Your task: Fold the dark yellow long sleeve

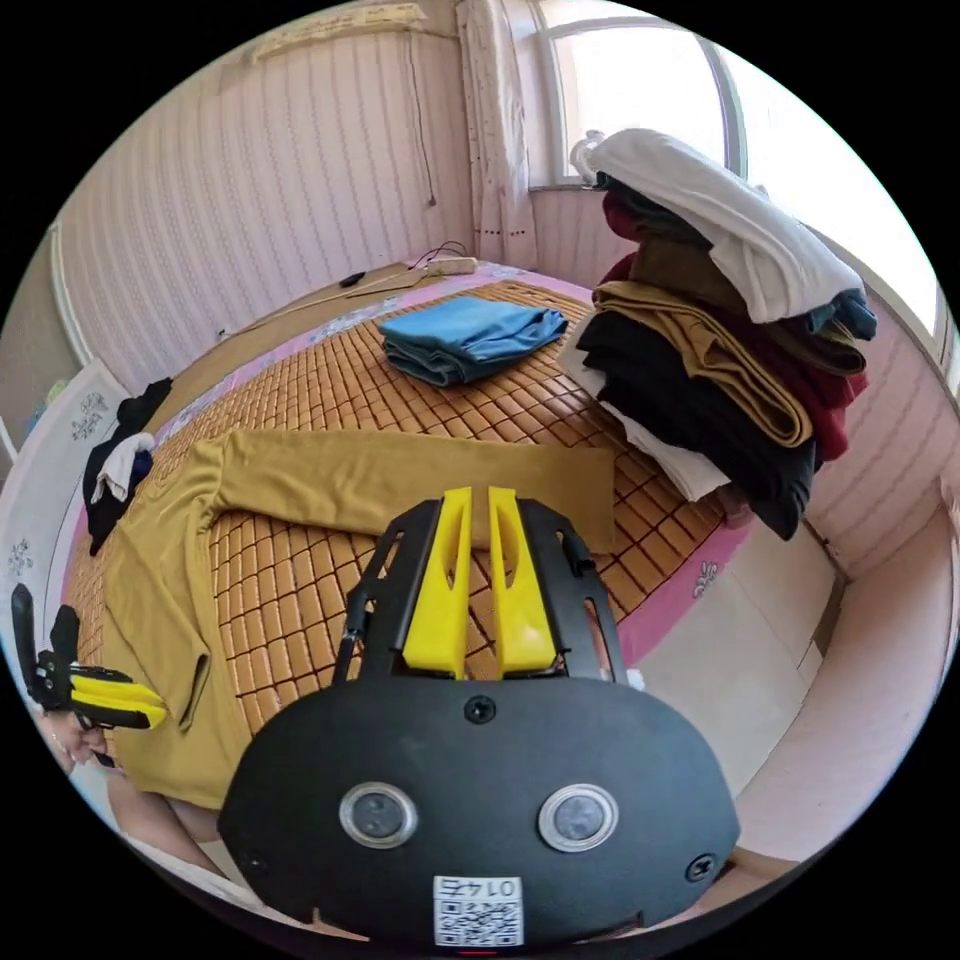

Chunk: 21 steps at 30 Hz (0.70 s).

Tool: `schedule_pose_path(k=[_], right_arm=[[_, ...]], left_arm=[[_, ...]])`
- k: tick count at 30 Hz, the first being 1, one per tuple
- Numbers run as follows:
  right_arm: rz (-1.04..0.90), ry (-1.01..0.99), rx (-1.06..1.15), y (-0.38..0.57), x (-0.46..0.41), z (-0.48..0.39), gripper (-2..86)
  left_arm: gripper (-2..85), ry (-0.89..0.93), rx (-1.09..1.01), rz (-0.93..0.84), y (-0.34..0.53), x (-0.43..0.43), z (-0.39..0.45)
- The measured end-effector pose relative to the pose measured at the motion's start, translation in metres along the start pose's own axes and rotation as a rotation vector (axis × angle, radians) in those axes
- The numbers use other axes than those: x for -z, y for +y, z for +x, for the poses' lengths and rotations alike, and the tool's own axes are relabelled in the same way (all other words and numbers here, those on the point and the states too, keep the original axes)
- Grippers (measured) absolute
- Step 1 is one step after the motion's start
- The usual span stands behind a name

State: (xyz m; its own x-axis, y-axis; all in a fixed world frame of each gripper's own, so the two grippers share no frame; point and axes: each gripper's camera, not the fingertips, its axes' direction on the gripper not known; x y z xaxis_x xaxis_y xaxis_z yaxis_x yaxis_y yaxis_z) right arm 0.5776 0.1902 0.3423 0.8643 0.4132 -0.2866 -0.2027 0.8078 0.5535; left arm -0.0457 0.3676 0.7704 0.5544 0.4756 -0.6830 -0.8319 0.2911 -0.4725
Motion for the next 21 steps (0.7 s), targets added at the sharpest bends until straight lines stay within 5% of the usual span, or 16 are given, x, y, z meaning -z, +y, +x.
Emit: schedule_pose_path(k=[13, 21], right_arm=[[-0.046, 0.100, -0.307, 0.063, -0.043, 0.115, 13.5], [-0.090, 0.061, -0.312, 0.070, -0.090, 0.152, 6.7]], left_arm=[[6.9, -0.287, -0.251, 0.217, -0.191, -0.014, 0.042], [8.5, -0.307, -0.273, 0.108, -0.321, -0.109, 0.075]])
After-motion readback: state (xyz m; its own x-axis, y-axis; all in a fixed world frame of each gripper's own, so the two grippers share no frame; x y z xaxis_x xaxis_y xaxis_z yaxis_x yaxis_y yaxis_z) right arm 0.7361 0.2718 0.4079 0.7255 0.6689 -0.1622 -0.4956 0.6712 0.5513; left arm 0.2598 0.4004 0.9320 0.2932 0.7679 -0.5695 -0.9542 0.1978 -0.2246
